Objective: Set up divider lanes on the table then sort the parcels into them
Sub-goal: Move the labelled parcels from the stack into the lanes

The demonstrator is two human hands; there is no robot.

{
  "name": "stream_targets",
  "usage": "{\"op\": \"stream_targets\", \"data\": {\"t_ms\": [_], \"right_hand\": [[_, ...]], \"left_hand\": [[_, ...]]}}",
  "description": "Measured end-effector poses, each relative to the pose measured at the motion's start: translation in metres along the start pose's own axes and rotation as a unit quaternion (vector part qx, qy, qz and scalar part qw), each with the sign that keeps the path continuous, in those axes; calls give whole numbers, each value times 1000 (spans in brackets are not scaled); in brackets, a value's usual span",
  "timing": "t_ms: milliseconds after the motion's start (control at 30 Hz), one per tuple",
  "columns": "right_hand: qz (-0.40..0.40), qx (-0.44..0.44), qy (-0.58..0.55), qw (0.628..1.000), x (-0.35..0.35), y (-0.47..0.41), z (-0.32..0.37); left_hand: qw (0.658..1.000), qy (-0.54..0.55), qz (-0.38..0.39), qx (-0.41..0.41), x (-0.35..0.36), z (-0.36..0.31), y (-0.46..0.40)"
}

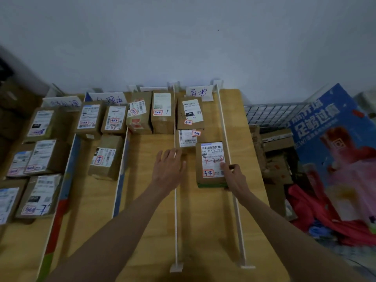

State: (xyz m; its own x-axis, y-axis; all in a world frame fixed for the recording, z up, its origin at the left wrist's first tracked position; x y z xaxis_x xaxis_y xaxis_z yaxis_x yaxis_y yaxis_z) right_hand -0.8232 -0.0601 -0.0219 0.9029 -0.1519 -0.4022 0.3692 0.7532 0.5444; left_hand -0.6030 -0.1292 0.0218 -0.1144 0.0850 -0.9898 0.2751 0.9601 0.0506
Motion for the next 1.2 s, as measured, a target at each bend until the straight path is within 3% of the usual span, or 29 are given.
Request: {"op": "stream_targets", "data": {"t_ms": [433, 1033, 1200], "right_hand": [[101, 32, 27, 994, 76, -28, -22], [91, -2, 69, 994, 107, -73, -57], [56, -45, 154, 985, 85, -27, 11]], "left_hand": [[996, -31, 32, -79, 32, 51, 5], [995, -55, 8, -83, 24, 83, 22], [994, -68, 5, -82, 12, 88, 28]]}}
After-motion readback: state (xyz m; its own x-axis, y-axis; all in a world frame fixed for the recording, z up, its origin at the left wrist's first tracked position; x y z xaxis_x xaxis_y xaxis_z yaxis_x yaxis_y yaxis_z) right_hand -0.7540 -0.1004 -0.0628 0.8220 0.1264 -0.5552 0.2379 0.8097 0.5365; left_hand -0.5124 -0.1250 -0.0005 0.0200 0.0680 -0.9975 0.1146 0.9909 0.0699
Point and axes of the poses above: each hand's wrist, its own y-axis away from the middle knuckle, its own x-axis out of the palm, z = x × y, the point moved 8 cm from there along -y, towards the middle knuckle, and after that the axes turned 3 degrees about -z, right-handed, at the moved point
